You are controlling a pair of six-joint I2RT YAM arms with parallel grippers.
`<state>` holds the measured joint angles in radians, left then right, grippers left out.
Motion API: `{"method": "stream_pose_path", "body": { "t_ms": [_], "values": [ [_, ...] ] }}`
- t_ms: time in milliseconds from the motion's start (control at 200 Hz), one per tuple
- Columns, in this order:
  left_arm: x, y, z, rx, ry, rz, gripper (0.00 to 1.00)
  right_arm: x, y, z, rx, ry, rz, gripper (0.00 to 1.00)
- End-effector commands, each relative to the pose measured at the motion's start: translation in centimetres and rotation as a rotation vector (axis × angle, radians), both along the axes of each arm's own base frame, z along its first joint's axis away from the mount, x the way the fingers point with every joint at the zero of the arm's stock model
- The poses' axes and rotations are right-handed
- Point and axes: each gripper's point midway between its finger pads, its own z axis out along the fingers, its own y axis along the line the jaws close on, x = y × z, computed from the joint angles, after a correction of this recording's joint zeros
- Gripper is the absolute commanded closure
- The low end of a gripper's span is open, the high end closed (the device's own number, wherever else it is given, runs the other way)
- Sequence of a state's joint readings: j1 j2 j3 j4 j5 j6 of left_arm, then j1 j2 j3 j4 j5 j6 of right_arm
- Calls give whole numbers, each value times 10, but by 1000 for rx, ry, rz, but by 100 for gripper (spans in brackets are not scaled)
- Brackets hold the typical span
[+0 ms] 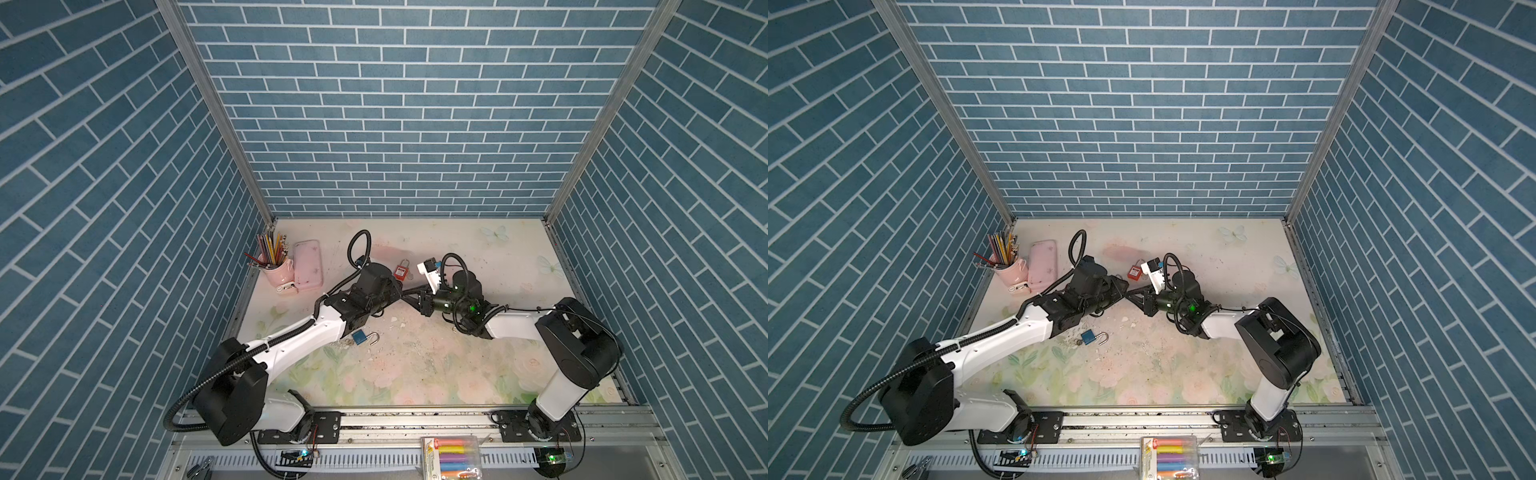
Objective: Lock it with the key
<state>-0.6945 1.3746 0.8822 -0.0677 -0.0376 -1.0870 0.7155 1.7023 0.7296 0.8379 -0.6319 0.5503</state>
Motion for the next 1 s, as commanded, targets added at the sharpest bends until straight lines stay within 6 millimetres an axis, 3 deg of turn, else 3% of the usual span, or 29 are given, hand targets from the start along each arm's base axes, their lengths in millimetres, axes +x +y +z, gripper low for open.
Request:
{"method": "stream_pose_path", "body": {
  "t_ms": [0, 245, 645, 995],
  "values": [
    [0, -1, 0, 4, 16, 9, 100, 0, 8, 4, 10, -2, 21, 91],
    [-2, -1, -12, -2, 90, 41, 100, -1, 11, -1, -9, -7, 24, 100],
    [-10, 16, -47, 139, 257, 122, 100, 10, 14, -12, -93, -69, -30, 100],
    [-8, 12, -62, 186, 307, 84, 100, -11, 17, -6, -73, -197, 50, 100]
  ]
}}
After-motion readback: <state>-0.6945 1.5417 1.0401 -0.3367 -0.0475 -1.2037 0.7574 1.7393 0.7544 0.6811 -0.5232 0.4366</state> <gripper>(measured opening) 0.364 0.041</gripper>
